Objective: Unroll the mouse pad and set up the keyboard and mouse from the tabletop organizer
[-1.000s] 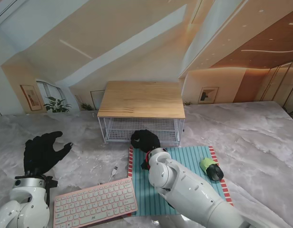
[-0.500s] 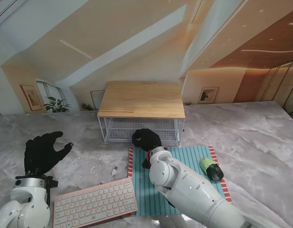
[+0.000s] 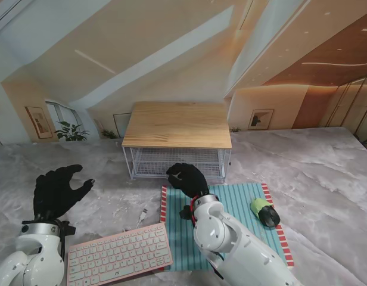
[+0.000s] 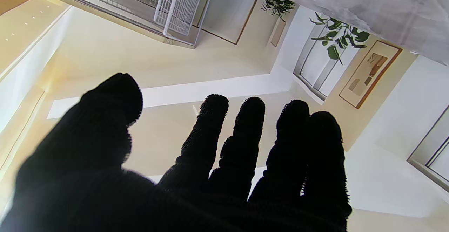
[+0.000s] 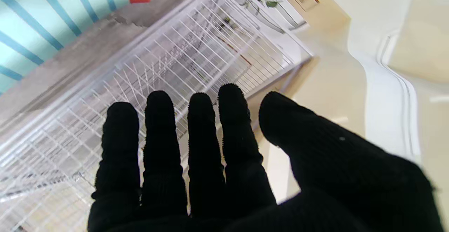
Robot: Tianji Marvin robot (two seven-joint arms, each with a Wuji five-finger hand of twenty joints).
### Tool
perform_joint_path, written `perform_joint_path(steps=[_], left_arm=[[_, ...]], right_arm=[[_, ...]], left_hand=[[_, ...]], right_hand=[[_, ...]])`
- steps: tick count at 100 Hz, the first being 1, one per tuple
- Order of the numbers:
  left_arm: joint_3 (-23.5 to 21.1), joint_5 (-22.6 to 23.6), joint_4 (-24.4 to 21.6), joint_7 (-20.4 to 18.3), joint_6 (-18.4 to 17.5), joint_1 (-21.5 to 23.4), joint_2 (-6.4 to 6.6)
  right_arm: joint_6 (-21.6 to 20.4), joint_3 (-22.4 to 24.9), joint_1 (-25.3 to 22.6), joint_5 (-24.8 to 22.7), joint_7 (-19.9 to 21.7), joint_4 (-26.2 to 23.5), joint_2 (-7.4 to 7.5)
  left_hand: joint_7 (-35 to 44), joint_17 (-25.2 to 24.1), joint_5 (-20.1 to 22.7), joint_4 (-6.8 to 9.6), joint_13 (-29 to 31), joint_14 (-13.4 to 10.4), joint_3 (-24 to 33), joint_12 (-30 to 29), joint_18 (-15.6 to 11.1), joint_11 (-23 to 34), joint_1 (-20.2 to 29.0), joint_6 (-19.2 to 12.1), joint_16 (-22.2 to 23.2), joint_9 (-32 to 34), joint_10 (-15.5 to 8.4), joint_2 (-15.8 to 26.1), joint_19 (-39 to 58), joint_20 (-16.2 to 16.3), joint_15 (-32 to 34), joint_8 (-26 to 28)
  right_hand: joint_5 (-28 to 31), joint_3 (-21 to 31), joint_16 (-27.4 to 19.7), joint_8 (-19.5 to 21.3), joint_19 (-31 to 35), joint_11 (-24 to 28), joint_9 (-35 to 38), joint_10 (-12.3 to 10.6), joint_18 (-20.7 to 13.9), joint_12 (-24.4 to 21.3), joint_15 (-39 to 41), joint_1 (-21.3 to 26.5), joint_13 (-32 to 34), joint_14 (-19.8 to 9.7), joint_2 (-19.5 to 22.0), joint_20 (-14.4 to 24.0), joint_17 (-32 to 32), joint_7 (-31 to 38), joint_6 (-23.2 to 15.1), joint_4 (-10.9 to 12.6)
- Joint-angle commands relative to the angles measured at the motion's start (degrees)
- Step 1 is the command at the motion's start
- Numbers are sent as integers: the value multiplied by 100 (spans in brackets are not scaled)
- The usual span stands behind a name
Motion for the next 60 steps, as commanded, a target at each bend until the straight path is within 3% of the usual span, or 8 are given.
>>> perform_joint_path(steps=[1, 19, 29, 47, 60], left_arm=[[50, -59, -51, -94, -68, 29, -26], [156, -322, -35, -119, -272, 59, -46], [233, -488, -6, -151, -418, 66, -55], [372, -747, 76, -245, -655, 78, -59], [431, -927, 114, -442, -812, 110, -40]], right_arm=[[-87, 63, -256, -77, -25, -261, 114], [-269, 676, -1019, -256, 50, -1131, 362], [-404, 1101, -1486, -314, 344, -1607, 534], [-577, 1851, -2185, -737, 1007, -2217, 842], [-629, 2209, -2507, -1016, 1347, -2441, 975]], left_hand=[[-88, -99, 7, 158, -127, -19, -103, -71, -200, -45, -88, 30, -63, -123, -69, 105, -34, -39, 0, -63], [-105, -99, 56, 163, -126, -19, -74, -86, -200, -68, -63, 21, -62, -86, -60, 93, -34, -39, -2, -76], [-155, -114, 71, 152, -132, -100, -48, -113, -222, -121, -71, 7, -103, -95, -95, 107, -100, -71, -93, -103], [-289, -322, 59, 107, -284, -283, -27, -180, -382, -252, -71, -49, -197, -218, -186, 190, -439, -253, -370, -172], [-525, -571, 40, 60, -492, -492, -63, -259, -546, -397, -35, -150, -283, -397, -308, 291, -751, -449, -653, -296]], right_hand=[[-74, -88, 4, 33, 187, -88, 87, -173, 37, 23, 22, -82, 247, -149, 65, 137, -13, 84, -182, -38], [-230, -176, -73, 160, -100, -331, -82, -378, 43, -54, -191, -228, -38, -285, 168, 191, -464, -140, -369, 87], [-410, -377, -140, 702, -551, -494, -400, -514, 35, -100, -412, -355, -470, -445, 286, 391, -975, -604, -492, 311], [-982, -740, -363, 786, -1289, -943, -1015, -735, -77, -290, -921, -846, -1204, -744, 21, 308, -1656, -889, -827, 324], [-1274, -1007, -479, 767, -1676, -1145, -1277, -826, -234, -379, -1157, -1031, -1568, -905, 16, 281, -1929, -1001, -979, 343]])
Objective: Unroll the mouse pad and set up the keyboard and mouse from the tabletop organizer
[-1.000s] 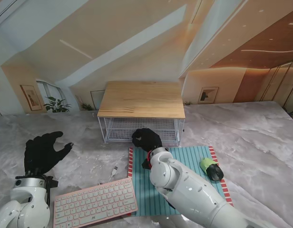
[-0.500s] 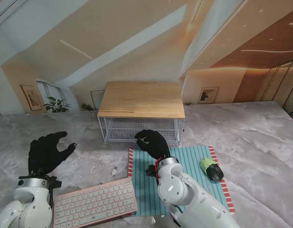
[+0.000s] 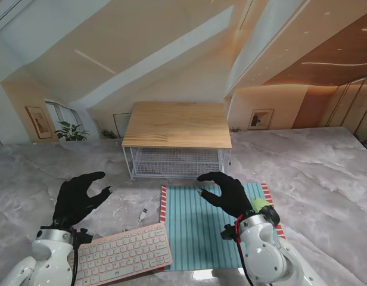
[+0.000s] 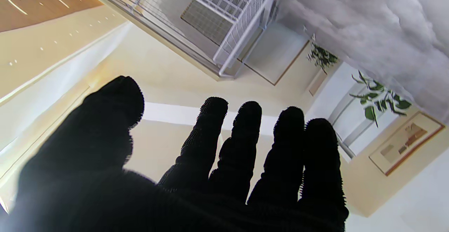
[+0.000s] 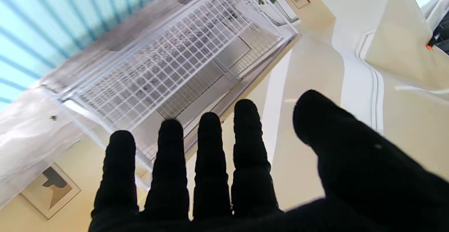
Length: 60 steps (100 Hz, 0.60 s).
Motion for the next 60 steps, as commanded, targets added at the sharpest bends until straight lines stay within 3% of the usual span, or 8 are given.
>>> perform_joint_path(steps=[1, 20, 60], left_arm=[[63, -40, 28, -206, -61, 73, -21], [106, -214, 72, -432, -240, 112, 8], [124, -260, 127, -489, -330, 31, 16]], right_arm=[[-24, 68, -152, -5, 120, -51, 117], [-3, 299, -403, -165, 354, -147, 194], [195, 270, -387, -290, 541, -13, 244]], left_hand=[[-174, -191, 31, 57, -206, -215, -70, -119, -264, -121, -29, -125, -108, -204, -165, 176, -204, -144, -180, -107], [-380, -508, -51, 9, -536, -519, -145, -239, -540, -332, 29, -241, -237, -508, -352, 280, -647, -436, -563, -185], [-453, -586, -66, 9, -644, -603, -143, -261, -667, -354, 37, -264, -259, -589, -404, 309, -752, -531, -666, -197]], right_hand=[[-359, -184, -102, -43, -229, -78, -279, -224, -228, -92, -136, -191, -290, -267, -77, 55, -200, -163, -205, 91], [-530, -412, -161, -73, -520, -149, -441, -258, -354, -127, -240, -260, -501, -367, -36, 12, -345, -180, -225, 112], [-566, -498, -167, -112, -625, -143, -523, -225, -420, -128, -240, -242, -624, -401, 5, 42, -397, -174, -174, 132]])
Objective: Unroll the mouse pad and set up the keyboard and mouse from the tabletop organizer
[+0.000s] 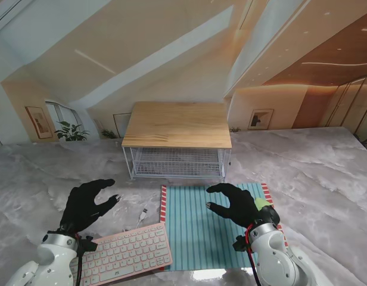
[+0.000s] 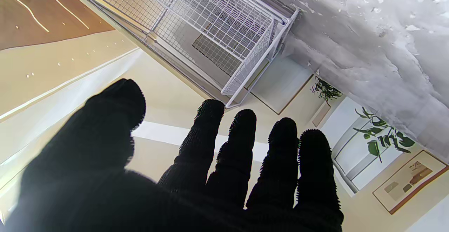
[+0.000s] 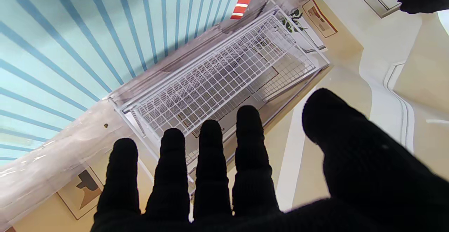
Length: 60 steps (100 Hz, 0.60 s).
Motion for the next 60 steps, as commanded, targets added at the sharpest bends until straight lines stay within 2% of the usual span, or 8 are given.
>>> perform_joint_path(steps=[1, 60], left_arm=[[31, -38, 9, -147, -40, -40, -3], [198, -76, 104, -275, 101, -214, 17]], right_arm=[[63, -61, 7, -36, 85, 58, 5], [142, -230, 176, 122, 47, 412, -25]], left_hand=[[-102, -117, -63, 8, -230, -244, -136, -60, -231, -40, 24, -93, -49, -229, -170, 188, -70, -79, -50, -58], [-99, -114, -59, 5, -245, -244, -118, -56, -280, -23, 23, -80, -40, -210, -160, 200, -47, -104, -39, -47]], right_hand=[[-196, -104, -59, -27, -87, -34, -193, -155, -190, -80, -49, -171, -274, -247, 3, 43, -109, 23, -68, 66], [-180, -88, -41, -49, -81, 40, -234, -146, -244, -56, 0, -145, -323, -259, -7, 100, -120, 59, -33, 76]])
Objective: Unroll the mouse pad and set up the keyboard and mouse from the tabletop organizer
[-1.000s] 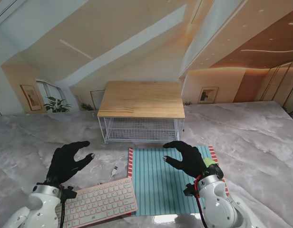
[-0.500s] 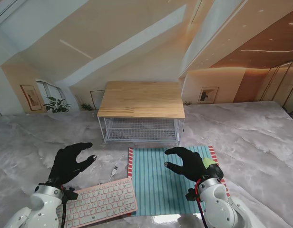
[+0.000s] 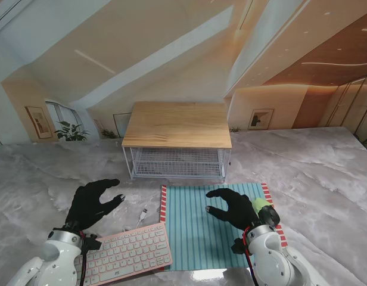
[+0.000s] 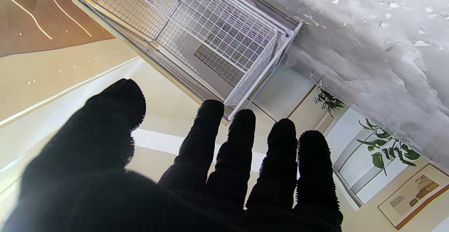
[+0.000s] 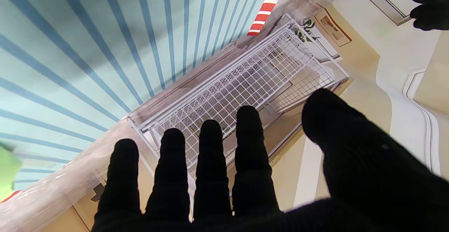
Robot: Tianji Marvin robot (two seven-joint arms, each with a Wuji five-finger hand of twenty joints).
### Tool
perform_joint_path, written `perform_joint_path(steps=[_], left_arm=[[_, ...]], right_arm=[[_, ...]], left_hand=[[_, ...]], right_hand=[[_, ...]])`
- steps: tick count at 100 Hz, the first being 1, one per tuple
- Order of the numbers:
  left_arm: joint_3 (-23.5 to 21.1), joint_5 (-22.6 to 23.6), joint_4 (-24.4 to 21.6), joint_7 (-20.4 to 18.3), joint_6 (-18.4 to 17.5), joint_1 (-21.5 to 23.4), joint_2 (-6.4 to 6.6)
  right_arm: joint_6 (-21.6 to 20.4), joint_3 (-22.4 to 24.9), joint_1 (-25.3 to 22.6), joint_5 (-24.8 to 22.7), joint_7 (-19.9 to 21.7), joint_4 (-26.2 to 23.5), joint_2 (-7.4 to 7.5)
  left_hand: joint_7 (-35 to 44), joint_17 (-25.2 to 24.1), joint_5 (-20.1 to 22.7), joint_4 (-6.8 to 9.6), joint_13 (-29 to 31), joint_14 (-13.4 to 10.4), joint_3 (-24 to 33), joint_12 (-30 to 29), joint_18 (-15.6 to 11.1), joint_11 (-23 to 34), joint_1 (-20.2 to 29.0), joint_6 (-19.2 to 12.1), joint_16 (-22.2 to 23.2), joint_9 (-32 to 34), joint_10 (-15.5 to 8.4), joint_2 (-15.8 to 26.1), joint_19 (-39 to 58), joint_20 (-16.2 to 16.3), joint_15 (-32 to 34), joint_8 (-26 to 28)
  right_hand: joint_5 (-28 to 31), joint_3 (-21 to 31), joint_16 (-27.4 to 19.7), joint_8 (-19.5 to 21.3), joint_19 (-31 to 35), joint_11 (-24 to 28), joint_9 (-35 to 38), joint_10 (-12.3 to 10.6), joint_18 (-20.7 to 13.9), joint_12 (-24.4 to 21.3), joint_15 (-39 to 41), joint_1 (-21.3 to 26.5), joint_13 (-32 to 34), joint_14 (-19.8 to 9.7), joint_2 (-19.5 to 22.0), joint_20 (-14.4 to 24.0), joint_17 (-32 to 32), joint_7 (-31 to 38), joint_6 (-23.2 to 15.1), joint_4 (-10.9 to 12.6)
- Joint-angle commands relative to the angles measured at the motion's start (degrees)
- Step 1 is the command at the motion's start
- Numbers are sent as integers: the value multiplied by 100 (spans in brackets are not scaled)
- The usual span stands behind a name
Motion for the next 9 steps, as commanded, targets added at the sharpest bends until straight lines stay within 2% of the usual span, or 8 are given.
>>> perform_joint_path(steps=[1, 9], left_arm=[[35, -9, -5, -114, 26, -25, -11], [58, -16, 5, -125, 50, -55, -11]], right_arm=[[16, -21, -14, 19, 66, 29, -20], [19, -14, -15, 18, 67, 35, -20]], left_hand=[[-55, -92, -59, 5, -190, -180, -116, -57, -220, -25, 26, -76, -37, -217, -119, 195, -7, -44, -29, -46], [-51, -92, -55, 6, -181, -185, -113, -55, -220, -20, 21, -72, -36, -207, -105, 194, -5, -46, -22, -45]], right_hand=[[-244, -87, -40, -20, -77, 38, -237, -153, -182, -56, 1, -144, -323, -263, -6, 100, -86, -15, -42, 54], [-242, -84, -37, -23, -73, 49, -230, -150, -190, -53, 9, -142, -319, -262, -12, 104, -83, -12, -36, 54]])
